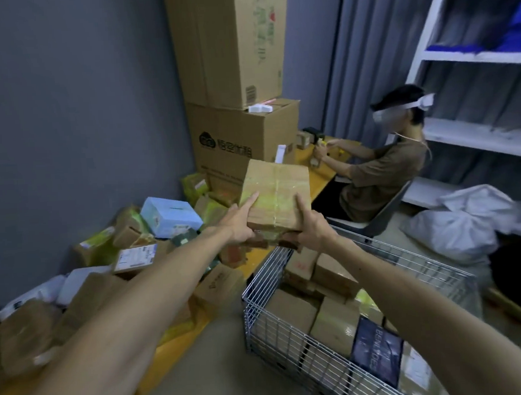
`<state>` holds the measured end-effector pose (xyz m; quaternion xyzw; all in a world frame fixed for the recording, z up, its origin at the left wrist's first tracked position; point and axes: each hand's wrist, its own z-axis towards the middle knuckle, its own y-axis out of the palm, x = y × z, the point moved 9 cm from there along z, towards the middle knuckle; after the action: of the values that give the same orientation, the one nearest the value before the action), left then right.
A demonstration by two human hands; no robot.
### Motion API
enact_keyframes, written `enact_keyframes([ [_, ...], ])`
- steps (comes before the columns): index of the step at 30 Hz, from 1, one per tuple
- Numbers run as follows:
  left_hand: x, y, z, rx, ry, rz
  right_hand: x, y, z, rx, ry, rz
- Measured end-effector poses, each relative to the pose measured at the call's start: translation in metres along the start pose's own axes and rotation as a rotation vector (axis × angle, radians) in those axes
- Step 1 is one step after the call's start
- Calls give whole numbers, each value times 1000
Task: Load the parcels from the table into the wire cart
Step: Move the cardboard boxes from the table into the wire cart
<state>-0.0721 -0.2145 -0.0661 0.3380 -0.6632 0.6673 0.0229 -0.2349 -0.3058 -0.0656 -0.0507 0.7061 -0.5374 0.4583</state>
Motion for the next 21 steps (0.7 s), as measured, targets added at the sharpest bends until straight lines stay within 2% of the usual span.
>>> enact_keyframes([
  [6, 64, 38, 46, -42, 112, 41, 72, -36, -2, 63, 107, 21],
  [21, 209, 137, 173, -311, 482, 23, 213, -116, 0, 259, 461, 41],
])
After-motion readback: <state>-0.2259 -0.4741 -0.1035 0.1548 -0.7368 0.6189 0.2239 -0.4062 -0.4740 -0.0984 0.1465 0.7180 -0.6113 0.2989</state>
